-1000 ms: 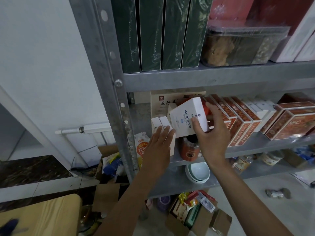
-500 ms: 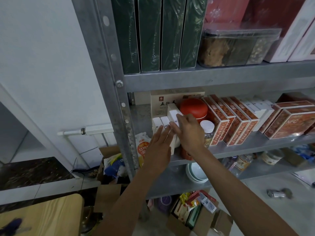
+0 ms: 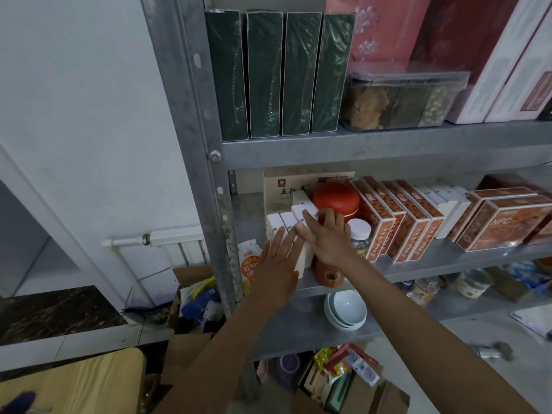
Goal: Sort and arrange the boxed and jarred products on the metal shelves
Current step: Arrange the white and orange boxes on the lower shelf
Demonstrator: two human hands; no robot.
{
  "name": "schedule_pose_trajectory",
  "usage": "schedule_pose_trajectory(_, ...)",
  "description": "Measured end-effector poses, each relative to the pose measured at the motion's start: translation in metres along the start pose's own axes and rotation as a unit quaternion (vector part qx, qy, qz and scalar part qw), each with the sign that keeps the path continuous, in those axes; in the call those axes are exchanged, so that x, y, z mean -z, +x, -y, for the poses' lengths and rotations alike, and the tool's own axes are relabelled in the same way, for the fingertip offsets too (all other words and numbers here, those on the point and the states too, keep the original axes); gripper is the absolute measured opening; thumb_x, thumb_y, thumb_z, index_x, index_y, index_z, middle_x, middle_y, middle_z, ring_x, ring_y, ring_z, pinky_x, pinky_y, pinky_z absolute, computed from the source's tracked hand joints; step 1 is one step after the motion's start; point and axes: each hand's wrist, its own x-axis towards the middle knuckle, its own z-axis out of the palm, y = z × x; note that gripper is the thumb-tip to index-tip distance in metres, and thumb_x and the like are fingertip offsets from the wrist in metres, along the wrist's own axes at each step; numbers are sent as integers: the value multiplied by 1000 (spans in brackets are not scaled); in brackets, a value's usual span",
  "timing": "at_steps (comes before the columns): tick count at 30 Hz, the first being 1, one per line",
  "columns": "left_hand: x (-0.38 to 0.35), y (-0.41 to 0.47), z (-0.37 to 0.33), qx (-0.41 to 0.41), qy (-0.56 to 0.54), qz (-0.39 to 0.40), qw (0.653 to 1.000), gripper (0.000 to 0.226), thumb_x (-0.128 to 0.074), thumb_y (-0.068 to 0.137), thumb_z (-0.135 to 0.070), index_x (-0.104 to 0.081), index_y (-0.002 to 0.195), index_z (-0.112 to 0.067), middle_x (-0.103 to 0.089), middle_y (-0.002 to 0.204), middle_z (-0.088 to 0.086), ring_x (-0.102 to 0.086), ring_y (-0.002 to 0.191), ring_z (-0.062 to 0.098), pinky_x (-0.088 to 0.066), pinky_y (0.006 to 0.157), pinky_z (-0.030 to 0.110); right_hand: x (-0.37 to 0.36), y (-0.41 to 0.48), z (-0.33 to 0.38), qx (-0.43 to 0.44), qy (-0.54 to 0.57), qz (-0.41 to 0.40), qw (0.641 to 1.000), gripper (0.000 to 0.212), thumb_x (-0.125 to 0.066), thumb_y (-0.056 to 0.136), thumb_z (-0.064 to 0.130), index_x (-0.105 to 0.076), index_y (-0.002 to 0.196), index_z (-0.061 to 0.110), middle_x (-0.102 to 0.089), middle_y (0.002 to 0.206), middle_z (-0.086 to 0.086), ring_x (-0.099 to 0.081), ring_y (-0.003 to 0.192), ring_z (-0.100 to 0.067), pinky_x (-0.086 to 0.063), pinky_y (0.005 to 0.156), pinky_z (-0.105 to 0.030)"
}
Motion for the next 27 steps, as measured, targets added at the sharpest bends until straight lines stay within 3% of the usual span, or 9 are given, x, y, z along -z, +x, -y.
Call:
schedule_pose_trajectory(2, 6, -1, 2, -18, 20, 15, 1000, 87, -54, 95, -22, 8, 155, -26, 23, 158, -5, 27, 144, 16, 5, 121, 38, 4, 2, -6, -6, 53, -35, 998, 52, -22, 103, 50, -35, 149, 30, -34, 136, -11, -29, 124, -28, -28, 101, -41)
schedule_pose_trajectory(4, 17, -2, 0, -26, 45, -5, 999, 87, -56, 94, -22, 5, 156, -26, 19, 161, 0, 19, 148, 20, 2, 122, 40, 8, 6, -12, -21, 37, -81, 996, 45, -29, 105, 40, -40, 147, 27, -40, 129, -14, -34, 117, -30, -32, 95, -38)
schedule_pose_trajectory(7, 41, -4, -9, -40, 93, -155, 983, 76, -63, 88, -13, -25, 154, -15, -14, 162, 12, -12, 150, 29, -10, 122, 43, 15, 12, -19, -27, -62, -83, 994, 49, -38, 102, 25, -35, 150, 27, -42, 127, -14, -38, 114, -31, -33, 90, -36)
schedule_pose_trajectory(9, 53, -7, -10, -46, 109, -288, 950, 65, -63, 87, -7, -38, 148, -10, -31, 156, 15, -26, 146, 29, -15, 121, 44, 17, 15, -18, -18, -90, -78, 993, 50, -42, 99, 21, -39, 148, 28, -41, 125, -13, -38, 114, -31, -34, 88, -35)
schedule_pose_trajectory(14, 73, -19, 7, -11, 145, -450, 881, 61, -44, 99, -19, -18, 154, -15, -14, 161, 11, -9, 150, 26, -10, 122, 45, 26, 29, -13, -5, -123, -89, 988, 39, -51, 96, 40, -58, 131, 23, -42, 129, -12, -35, 118, -30, -31, 95, -37)
schedule_pose_trajectory(18, 70, -20, 31, 68, 182, -475, 858, 65, -38, 102, -31, -5, 156, -17, -14, 155, 16, 2, 151, 26, -8, 121, 42, 35, 48, -5, -42, -31, -62, 997, 37, -48, 97, 46, -68, 120, 25, -37, 144, -14, -25, 133, -38, -26, 106, -41)
schedule_pose_trajectory(21, 61, -17, 50, 77, 220, -458, 858, 77, -46, 98, -35, 0, 156, -13, -24, 148, 21, -8, 145, 31, -12, 118, 43, 35, 67, 1, -63, -41, -41, 996, 44, -41, 98, 51, -68, 120, 24, -31, 148, -17, -21, 137, -42, -26, 111, -46)
schedule_pose_trajectory(24, 56, -10, 57, 59, 221, -478, 848, 78, -47, 96, -34, -2, 156, -12, -24, 148, 21, -2, 149, 31, -15, 118, 43, 30, 85, 5, -59, -113, -43, 991, 54, -35, 98, 55, -58, 129, 18, -34, 137, -16, -31, 127, -37, -26, 108, -47)
schedule_pose_trajectory(27, 53, -3, 61, 43, 211, -501, 838, 73, -45, 96, -31, -6, 156, -13, -3, 161, 18, 3, 150, 28, -17, 118, 44, 28, 102, 7, -69, -114, -25, 991, 61, -40, 94, 54, -38, 142, 17, -33, 136, -12, -29, 128, -32, -26, 110, -46)
